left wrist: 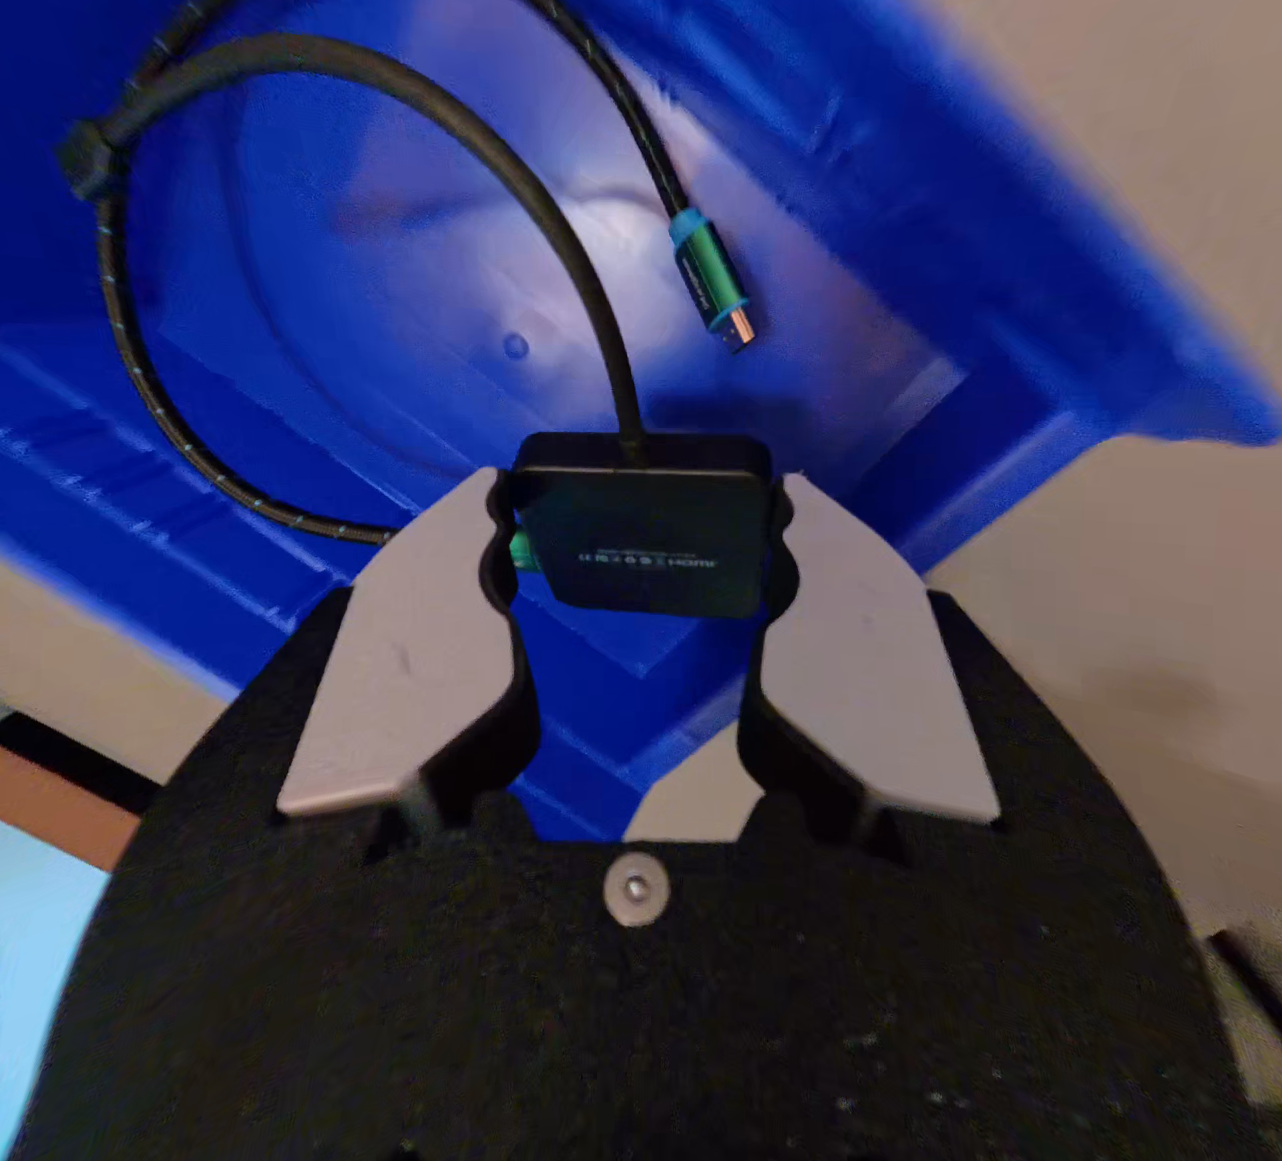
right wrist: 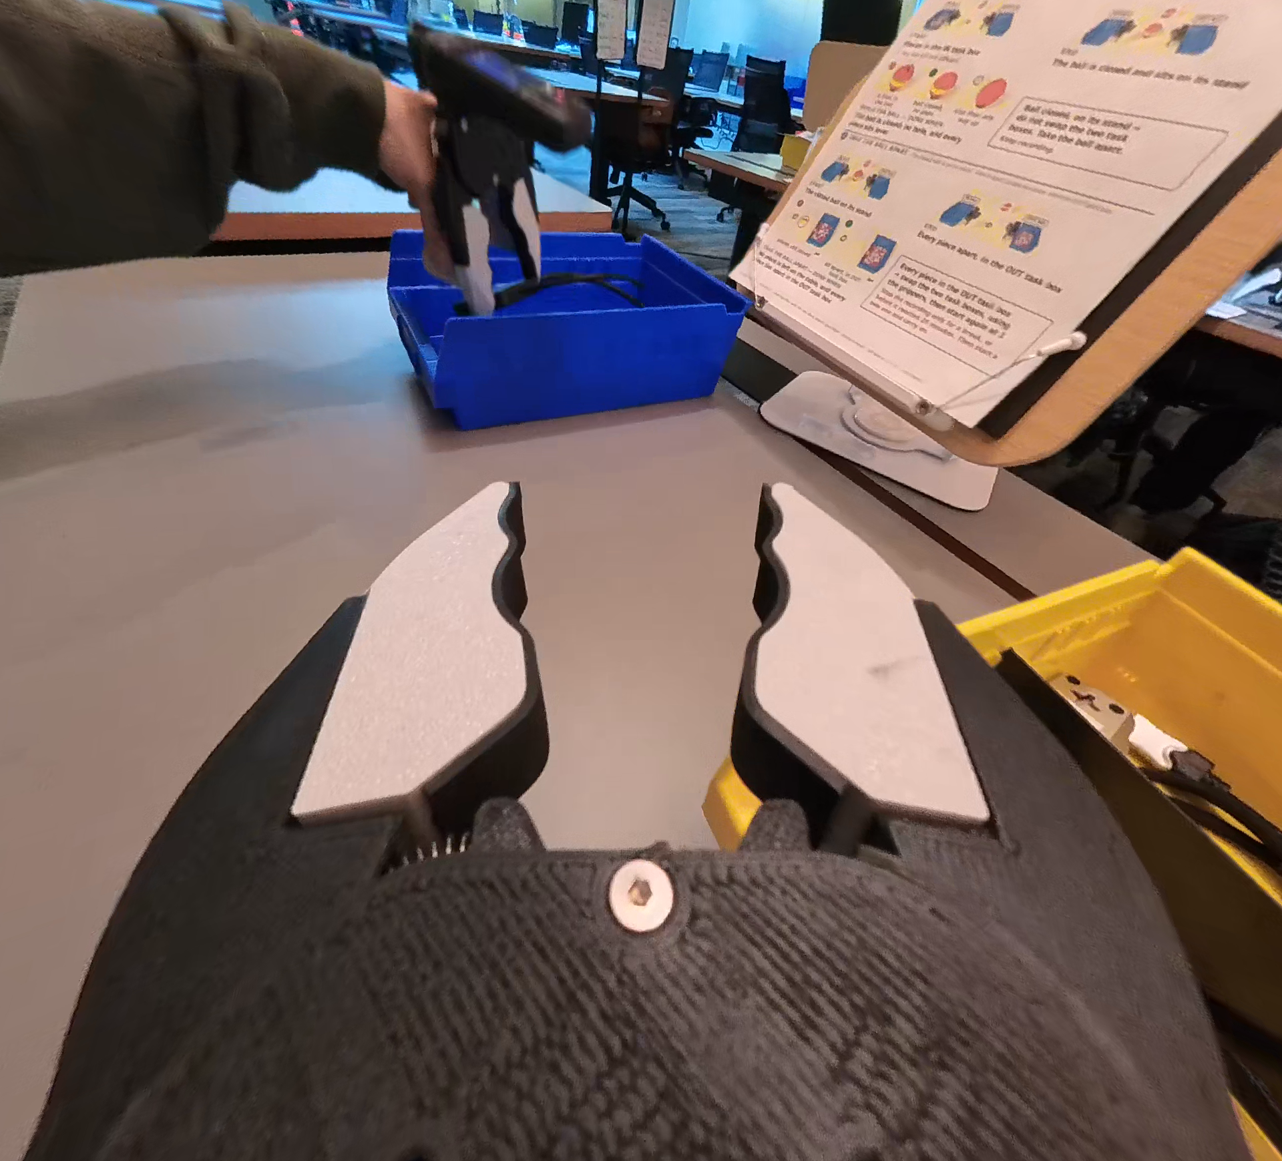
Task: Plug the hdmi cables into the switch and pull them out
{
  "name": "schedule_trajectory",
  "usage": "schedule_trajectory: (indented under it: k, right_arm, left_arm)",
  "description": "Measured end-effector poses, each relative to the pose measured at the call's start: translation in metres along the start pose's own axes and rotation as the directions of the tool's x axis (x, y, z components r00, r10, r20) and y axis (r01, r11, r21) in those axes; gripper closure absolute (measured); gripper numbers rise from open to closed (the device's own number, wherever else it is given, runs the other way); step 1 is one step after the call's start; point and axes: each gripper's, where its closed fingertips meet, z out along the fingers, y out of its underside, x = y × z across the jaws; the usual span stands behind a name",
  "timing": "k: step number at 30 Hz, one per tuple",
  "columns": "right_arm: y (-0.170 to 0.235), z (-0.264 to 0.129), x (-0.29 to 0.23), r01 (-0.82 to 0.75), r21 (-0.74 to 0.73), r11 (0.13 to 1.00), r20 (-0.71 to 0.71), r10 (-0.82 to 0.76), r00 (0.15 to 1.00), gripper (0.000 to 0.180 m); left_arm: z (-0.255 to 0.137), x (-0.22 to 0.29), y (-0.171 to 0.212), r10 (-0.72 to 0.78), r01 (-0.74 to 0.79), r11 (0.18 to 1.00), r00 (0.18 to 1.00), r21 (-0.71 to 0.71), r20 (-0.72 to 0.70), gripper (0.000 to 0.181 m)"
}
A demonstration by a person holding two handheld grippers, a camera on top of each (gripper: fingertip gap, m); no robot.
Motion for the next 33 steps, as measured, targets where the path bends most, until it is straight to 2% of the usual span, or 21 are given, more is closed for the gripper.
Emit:
schedule_trajectory:
  k: [1, 5, 10, 16, 19, 25, 29, 33]
  right_arm:
    - [-0.001, 0.003, -0.004, 0.007, 0.002, 1.0, 0.007, -0.007, 1.0, 0.115]
    - [-0.013, 0.019, -0.02, 0.073, 0.062, 0.995, -0.011, -0.073, 0.997, 0.115]
    - [-0.033, 0.038, -0.054, 0.148, 0.149, 0.978, -0.027, -0.146, 0.989, 0.111]
    - [-0.063, 0.046, -0.098, 0.272, 0.255, 0.928, -0.102, -0.254, 0.962, 0.11]
    - [-0.08, 0.043, -0.114, 0.273, 0.32, 0.907, -0.136, -0.241, 0.961, 0.107]
    - [-0.085, 0.039, -0.114, 0.233, 0.397, 0.888, -0.203, -0.162, 0.966, 0.097]
    - [-0.092, 0.025, -0.11, 0.264, 0.473, 0.841, -0.251, -0.159, 0.955, 0.109]
    - [-0.093, 0.024, -0.111, 0.267, 0.505, 0.821, -0.244, -0.161, 0.956, 0.112]
  left_arm:
    - [-0.017, 0.001, -0.01, -0.049, 0.048, 0.997, 0.999, 0.06, 0.012, 0.111]
    - [-0.09, 0.018, -0.047, -0.22, 0.212, 0.94, 0.975, 0.268, 0.002, 0.111]
    - [-0.166, 0.055, -0.072, -0.246, 0.159, 0.893, 0.956, 0.42, 0.16, 0.112]
    - [-0.224, 0.141, -0.112, -0.226, 0.061, 0.761, 0.958, 0.645, 0.175, 0.112]
    - [-0.224, 0.19, -0.135, -0.203, 0.058, 0.688, 0.972, 0.723, 0.115, 0.112]
    - [-0.199, 0.273, -0.17, -0.1, 0.175, 0.589, 0.984, 0.789, -0.144, 0.112]
    - [-0.194, 0.287, -0.18, -0.118, 0.219, 0.567, 0.976, 0.794, -0.185, 0.112]
    - [-0.195, 0.287, -0.181, -0.159, 0.243, 0.545, 0.97, 0.802, -0.186, 0.112]
